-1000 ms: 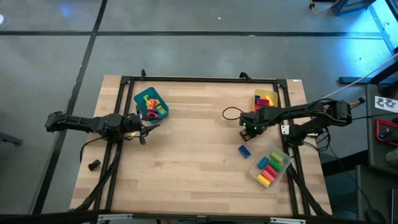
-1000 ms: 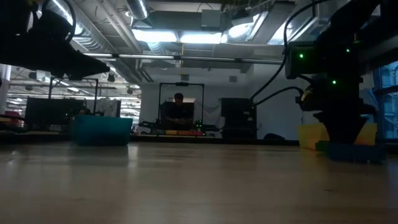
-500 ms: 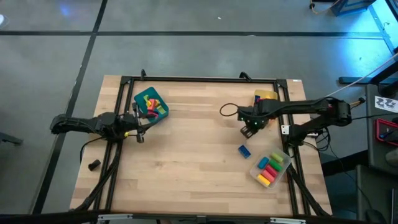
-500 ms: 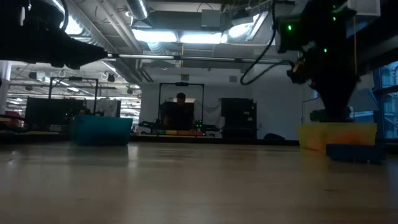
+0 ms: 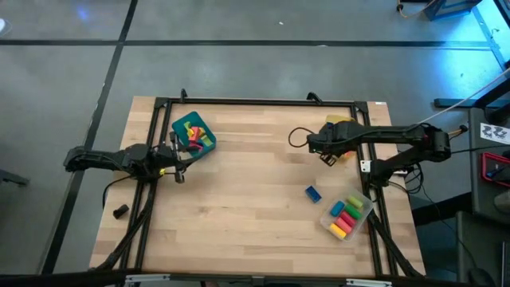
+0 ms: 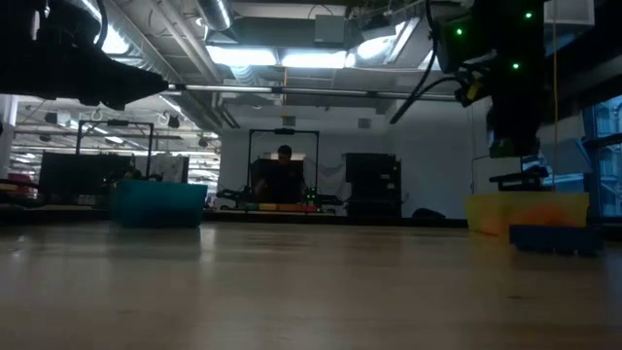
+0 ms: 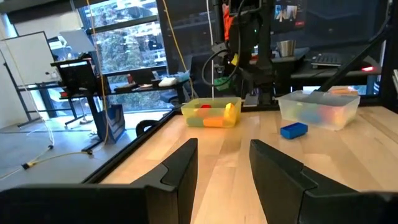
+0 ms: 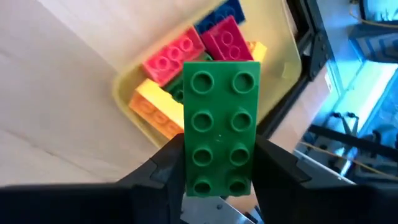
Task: Sort blocks by size
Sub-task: Put the green game piece into the yellow bin, then put the blue game piece into the yellow bin
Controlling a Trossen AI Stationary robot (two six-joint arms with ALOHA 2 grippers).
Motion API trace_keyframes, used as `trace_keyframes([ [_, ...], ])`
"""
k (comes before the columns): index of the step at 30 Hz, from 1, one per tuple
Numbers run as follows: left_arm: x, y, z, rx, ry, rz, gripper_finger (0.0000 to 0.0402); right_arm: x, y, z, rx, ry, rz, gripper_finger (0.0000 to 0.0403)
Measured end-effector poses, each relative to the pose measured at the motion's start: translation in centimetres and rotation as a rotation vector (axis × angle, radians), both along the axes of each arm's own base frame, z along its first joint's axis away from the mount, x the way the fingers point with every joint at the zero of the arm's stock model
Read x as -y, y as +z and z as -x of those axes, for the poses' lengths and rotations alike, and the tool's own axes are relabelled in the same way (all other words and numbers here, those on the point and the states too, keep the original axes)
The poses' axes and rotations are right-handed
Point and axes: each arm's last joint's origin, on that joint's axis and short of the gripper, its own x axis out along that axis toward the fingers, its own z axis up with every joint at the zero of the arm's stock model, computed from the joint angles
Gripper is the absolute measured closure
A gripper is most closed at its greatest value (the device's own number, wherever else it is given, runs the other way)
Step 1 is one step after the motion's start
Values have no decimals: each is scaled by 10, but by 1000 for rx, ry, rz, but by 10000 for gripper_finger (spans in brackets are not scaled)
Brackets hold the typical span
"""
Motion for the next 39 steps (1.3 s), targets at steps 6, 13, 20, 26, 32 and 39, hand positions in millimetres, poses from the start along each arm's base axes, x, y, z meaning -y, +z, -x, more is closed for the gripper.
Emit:
trace_keyframes([
  [6,0,0,0,0,0,0,271,14,-10,9,-54,-42,-9,234],
  [13,0,0,0,-1,0,-3,271,26,-16,14,-52,-98,-13,214],
  [20,0,0,0,-2,0,-4,271,25,-17,13,-63,-60,-65,211],
  [26,0,0,0,-2,0,-4,271,22,-18,13,-24,-83,-195,210],
  [32,0,0,0,-2,1,-4,271,17,-19,11,-3,-79,-254,210],
  [39,0,0,0,-1,1,-4,271,-12,-6,-6,77,22,-252,210],
])
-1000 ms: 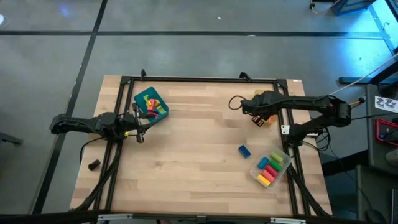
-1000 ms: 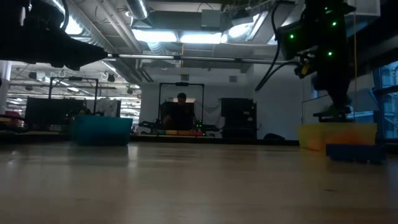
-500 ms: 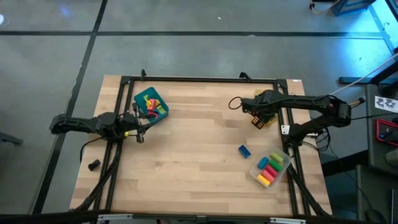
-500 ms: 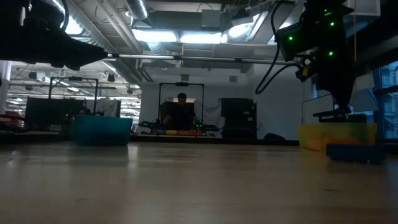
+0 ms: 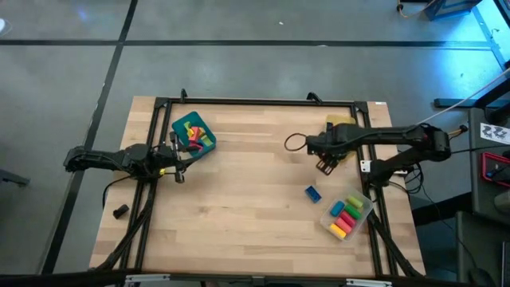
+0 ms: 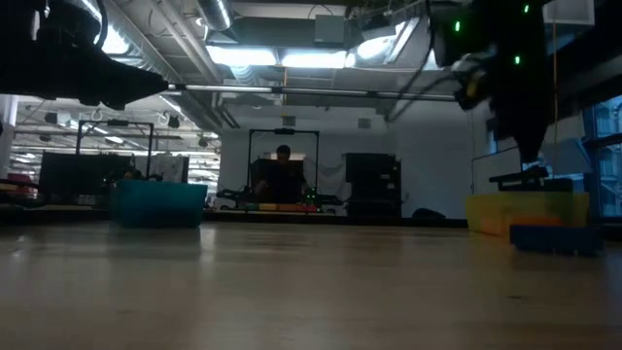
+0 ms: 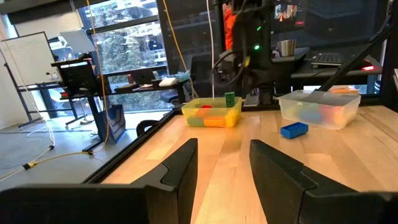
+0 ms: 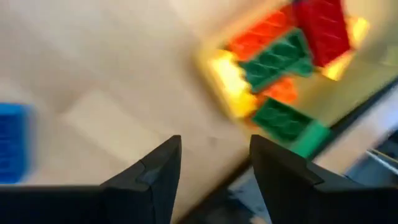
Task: Sort blocks by size
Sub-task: Put the blue game piece into the yellow bin
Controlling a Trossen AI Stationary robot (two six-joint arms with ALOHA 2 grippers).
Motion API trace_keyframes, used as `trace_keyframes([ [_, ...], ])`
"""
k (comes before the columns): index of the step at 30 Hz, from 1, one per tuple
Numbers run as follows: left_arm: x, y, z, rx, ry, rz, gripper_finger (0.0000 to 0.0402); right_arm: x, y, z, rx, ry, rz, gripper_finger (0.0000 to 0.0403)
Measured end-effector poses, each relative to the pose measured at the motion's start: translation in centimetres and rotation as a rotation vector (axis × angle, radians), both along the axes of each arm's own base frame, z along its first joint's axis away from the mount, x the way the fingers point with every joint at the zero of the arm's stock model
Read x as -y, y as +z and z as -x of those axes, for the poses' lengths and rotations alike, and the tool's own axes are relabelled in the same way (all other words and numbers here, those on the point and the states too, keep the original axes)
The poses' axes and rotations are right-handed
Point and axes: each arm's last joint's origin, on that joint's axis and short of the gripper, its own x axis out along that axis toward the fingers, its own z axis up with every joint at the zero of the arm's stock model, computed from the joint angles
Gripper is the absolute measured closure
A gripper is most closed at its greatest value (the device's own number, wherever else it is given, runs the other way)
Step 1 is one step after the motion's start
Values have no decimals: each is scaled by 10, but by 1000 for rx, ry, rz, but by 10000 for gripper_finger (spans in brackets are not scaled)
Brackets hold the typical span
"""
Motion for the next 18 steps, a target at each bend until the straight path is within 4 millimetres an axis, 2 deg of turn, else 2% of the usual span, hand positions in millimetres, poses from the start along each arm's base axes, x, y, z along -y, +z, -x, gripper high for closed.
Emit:
trace_keyframes([
  [3,0,0,0,0,0,0,271,-17,7,-9,83,-2,-48,210],
  [7,0,0,0,0,0,0,271,-42,6,-19,192,21,-89,210],
  [12,0,0,0,-1,2,-3,271,-66,-6,-23,267,58,-104,210],
  [18,-2,1,1,-2,71,-15,271,-79,-25,-18,281,29,-113,210],
])
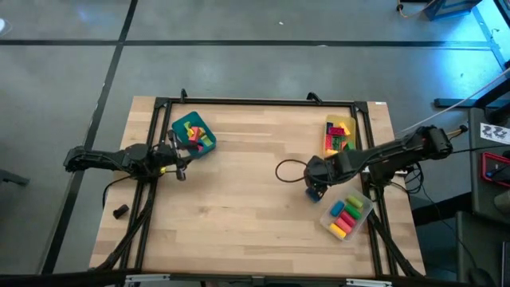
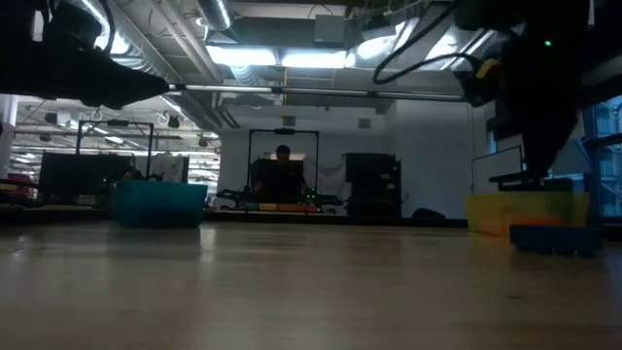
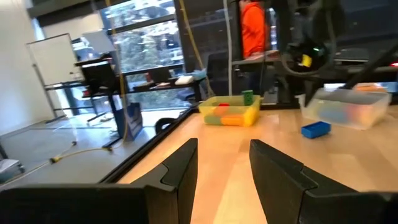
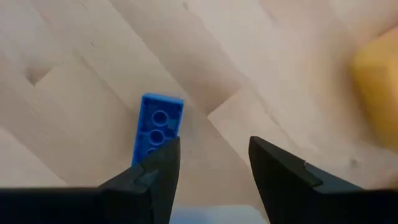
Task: Sort blocks by size
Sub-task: Put the blue game piece into the yellow bin
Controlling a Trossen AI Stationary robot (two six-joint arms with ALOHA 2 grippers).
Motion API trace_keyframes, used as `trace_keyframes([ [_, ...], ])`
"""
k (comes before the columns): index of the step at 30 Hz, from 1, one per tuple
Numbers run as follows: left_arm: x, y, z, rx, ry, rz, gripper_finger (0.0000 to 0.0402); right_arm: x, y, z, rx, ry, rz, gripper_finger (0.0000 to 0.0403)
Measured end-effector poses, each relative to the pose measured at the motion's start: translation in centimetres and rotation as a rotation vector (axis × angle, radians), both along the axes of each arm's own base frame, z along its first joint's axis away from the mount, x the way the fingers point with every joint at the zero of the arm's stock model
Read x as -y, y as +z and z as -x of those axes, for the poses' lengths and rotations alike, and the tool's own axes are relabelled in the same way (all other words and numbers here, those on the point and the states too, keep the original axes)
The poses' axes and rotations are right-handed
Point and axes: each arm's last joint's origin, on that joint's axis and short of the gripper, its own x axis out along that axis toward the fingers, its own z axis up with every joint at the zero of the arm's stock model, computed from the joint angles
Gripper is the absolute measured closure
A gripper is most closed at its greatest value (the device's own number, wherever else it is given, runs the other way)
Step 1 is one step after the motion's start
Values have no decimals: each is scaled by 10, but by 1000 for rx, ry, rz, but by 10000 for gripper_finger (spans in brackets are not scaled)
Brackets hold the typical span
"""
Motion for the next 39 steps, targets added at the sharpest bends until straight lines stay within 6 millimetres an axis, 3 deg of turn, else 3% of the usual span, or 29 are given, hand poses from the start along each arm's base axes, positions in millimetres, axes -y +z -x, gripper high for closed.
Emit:
trace_keyframes([
  [9,0,0,0,-1,12,-6,271,-4,-26,-3,97,-2,-129,210],
  [20,0,0,0,0,12,-3,271,-12,-41,0,129,36,-154,210],
  [30,0,0,0,2,12,1,271,-20,-44,0,140,38,-86,210],
  [39,0,0,0,3,12,2,271,-21,-66,-6,50,37,-51,210],
])
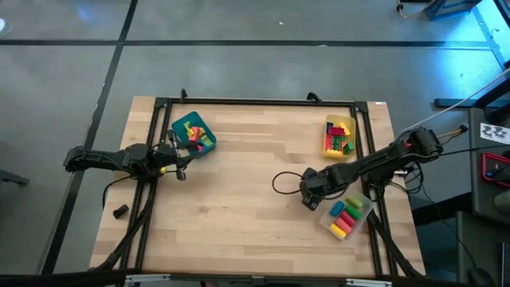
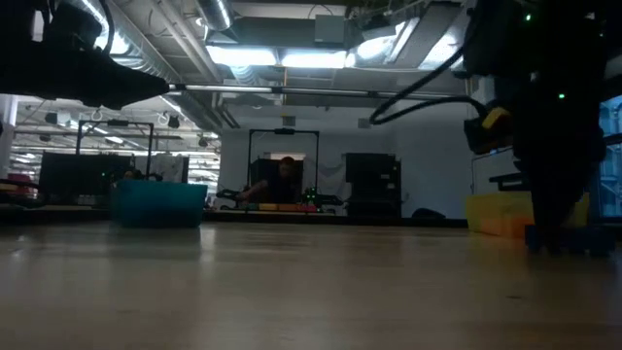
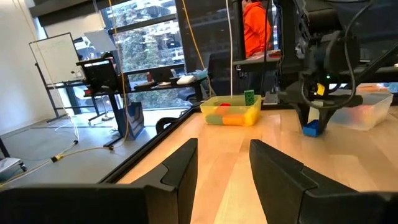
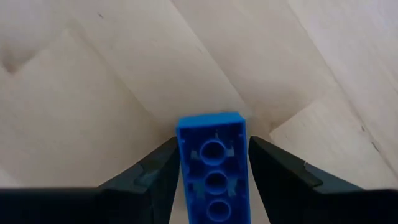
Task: Sort blocks by size
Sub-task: Put the blue game piece into the yellow bin
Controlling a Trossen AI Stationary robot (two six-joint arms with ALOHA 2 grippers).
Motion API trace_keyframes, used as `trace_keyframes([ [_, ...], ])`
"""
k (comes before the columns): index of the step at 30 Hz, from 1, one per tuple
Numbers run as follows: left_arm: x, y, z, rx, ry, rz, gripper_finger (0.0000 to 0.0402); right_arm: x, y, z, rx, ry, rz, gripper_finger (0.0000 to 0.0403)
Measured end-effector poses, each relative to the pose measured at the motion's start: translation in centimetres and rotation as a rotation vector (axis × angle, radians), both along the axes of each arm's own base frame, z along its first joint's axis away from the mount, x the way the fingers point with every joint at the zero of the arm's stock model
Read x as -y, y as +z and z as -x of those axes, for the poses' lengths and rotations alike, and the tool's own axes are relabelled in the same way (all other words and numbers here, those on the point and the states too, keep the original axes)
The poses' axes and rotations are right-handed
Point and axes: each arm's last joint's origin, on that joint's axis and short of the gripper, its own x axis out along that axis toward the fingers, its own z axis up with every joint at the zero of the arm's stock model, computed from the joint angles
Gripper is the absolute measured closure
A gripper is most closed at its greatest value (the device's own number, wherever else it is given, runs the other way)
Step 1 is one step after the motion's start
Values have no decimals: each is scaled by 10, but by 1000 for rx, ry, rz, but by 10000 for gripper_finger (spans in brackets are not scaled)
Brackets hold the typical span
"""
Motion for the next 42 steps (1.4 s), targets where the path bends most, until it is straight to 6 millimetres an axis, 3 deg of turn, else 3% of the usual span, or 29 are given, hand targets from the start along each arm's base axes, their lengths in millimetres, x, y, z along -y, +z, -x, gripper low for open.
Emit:
trace_keyframes([
  [5,0,0,0,0,0,0,271,0,-5,-1,-22,-1,8,218],
  [9,0,0,0,0,0,0,271,0,-5,-1,-25,-1,4,265],
  [14,0,0,0,2,0,6,271,0,-4,-1,-32,35,-4,267],
  [20,0,0,0,6,-1,18,271,4,25,-12,-83,103,21,267],
  [29,0,0,0,6,-2,18,271,48,74,-20,-224,153,162,267],
  [36,0,0,0,6,-2,18,271,94,79,-3,-441,116,281,267],
  [42,0,0,0,6,-3,18,271,129,80,4,-493,106,318,254],
])
